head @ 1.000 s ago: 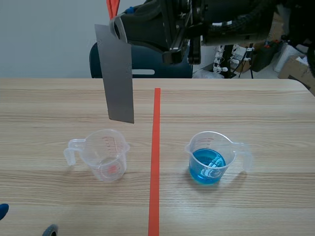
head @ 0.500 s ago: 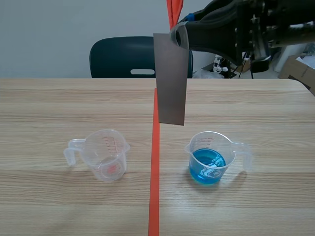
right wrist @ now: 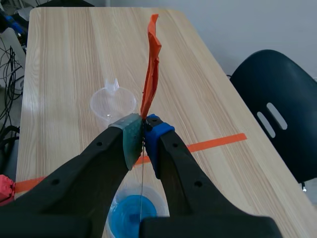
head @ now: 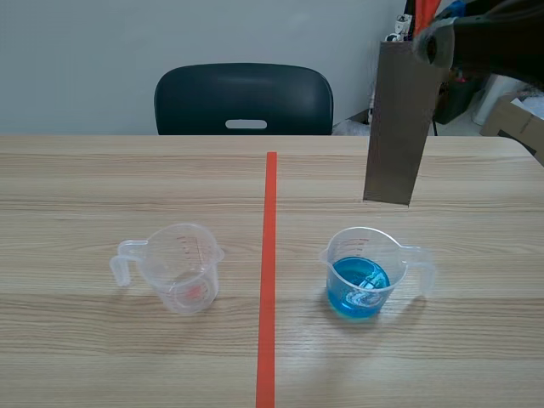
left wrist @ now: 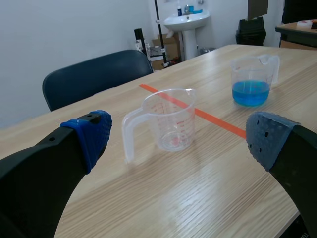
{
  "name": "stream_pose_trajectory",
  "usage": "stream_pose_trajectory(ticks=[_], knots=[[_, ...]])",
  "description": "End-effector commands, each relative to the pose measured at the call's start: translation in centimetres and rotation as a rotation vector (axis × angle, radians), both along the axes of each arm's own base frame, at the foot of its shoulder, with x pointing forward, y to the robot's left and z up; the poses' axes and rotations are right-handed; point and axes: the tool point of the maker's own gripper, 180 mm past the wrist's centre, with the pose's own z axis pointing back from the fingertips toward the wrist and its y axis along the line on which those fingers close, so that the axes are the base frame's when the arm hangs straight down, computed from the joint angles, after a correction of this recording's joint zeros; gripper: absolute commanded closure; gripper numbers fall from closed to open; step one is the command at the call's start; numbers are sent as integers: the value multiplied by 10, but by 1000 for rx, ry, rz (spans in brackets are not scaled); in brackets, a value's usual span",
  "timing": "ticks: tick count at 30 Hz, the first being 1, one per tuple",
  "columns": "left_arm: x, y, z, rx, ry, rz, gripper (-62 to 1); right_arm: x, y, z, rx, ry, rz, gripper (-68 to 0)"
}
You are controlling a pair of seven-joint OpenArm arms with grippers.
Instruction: Do the redox reaction experiment. move the plate over the blue solution
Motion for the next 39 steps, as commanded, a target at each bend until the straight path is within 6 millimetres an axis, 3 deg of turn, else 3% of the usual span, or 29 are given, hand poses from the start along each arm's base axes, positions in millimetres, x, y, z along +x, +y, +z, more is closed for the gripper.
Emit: stream_pose_trajectory(ticks=[1,6,10,16,28,39], knots=[[1,2,11,-23,-20,-5,-557,-1,-5,10,33,-10,-4,-6],[10,8,30,-23,-43,-55,-382,-7,-18,2,33,-25,0,-6],[18,5,44,-10,-65,-128,-301,-4,-27,-5,47,-20,-20,-6],[30,-11,59,27,-76,-249,-92,-1,-39,9,80,-52,-39,-6],[78,-54,53,227,97,-390,-40,-6,-35,10,88,-87,0,-6],[92,-87,57,283,128,-504,-40,-10,-23,4,102,-111,48,-6]])
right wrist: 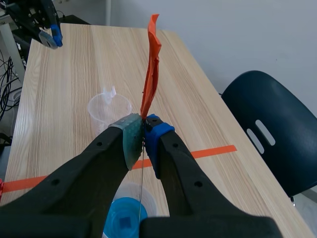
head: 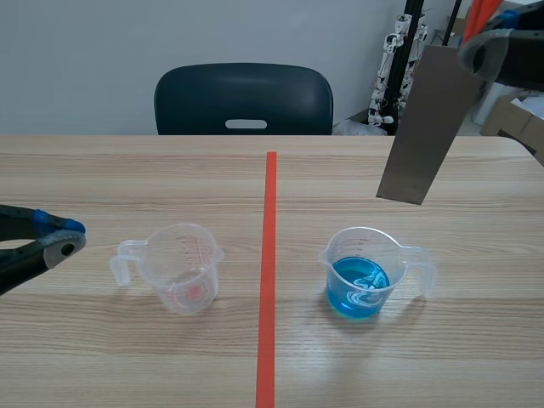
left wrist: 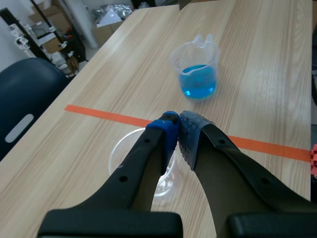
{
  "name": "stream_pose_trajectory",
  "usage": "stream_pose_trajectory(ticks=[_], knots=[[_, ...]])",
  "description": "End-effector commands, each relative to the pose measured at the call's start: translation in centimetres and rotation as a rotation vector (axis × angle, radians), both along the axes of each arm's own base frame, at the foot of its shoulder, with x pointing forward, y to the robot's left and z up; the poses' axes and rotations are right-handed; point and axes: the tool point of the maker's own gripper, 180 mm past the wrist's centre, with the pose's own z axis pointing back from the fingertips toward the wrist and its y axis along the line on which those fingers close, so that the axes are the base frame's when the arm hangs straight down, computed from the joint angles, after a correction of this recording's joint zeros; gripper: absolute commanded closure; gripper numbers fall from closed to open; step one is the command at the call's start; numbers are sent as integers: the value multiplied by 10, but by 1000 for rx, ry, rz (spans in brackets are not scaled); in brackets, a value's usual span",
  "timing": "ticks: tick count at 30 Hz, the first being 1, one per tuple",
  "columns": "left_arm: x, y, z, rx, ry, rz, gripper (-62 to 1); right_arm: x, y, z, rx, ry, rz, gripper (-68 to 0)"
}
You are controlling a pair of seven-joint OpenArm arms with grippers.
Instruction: Do the redox reaction experiment. move the plate over the blue solution
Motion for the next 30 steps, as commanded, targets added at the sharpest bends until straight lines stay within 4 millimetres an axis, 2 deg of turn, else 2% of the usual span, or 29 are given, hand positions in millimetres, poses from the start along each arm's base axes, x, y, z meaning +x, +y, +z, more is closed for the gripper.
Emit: stream_pose_trajectory(ticks=[1,9,18,25,30], knots=[[0,-11,7,-36,-4,-23,-40,0,3,11,15,-31,18,-6],[19,-37,1,-12,16,-28,-40,-2,12,5,15,-47,49,-6],[45,-67,-1,25,-13,-10,-40,-2,14,8,45,-41,45,-6],[51,-93,-11,92,-32,-55,-40,7,11,7,80,42,-19,-6],[59,-103,-19,110,-29,-58,-40,10,10,7,93,72,-40,-6]])
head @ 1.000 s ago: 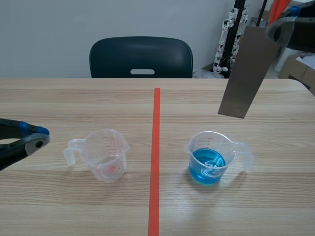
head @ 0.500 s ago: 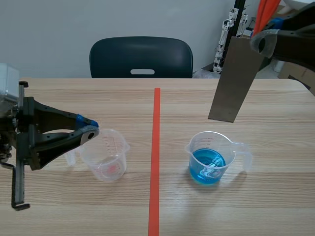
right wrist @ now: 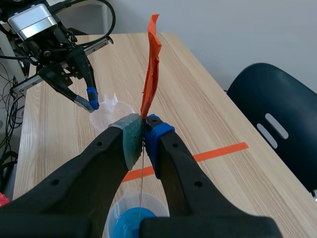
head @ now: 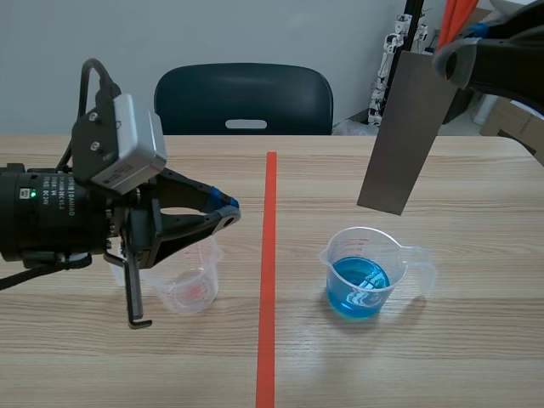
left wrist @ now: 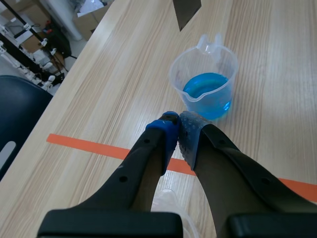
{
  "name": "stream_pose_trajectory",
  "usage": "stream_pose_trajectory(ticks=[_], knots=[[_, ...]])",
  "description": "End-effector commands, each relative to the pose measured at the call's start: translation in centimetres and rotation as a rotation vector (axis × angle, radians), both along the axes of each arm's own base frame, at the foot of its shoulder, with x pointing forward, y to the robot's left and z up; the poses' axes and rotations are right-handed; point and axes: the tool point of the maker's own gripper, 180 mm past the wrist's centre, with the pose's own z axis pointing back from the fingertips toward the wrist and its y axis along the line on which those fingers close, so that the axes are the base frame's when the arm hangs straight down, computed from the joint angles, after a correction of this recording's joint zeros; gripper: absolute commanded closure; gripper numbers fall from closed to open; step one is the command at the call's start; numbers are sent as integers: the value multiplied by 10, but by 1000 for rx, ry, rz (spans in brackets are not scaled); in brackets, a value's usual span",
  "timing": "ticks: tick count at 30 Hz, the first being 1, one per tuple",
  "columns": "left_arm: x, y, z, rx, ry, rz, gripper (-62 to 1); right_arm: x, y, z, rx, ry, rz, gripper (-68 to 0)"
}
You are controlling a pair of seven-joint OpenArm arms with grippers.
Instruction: Do the redox reaction experiment. move the plate over the blue solution
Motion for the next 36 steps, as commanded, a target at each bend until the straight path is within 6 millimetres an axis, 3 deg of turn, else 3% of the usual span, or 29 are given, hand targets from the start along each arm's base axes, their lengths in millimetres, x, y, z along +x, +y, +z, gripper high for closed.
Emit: stream_pose_trajectory(ticks=[1,17,36], knots=[[3,-4,4,-20,-7,-4,-40,1,0,13,37,-12,3,-6],[20,-31,-2,-47,20,-24,-40,3,5,6,39,30,-10,-6],[12,-45,-12,-54,69,-71,-40,4,4,5,27,34,-12,-6]])
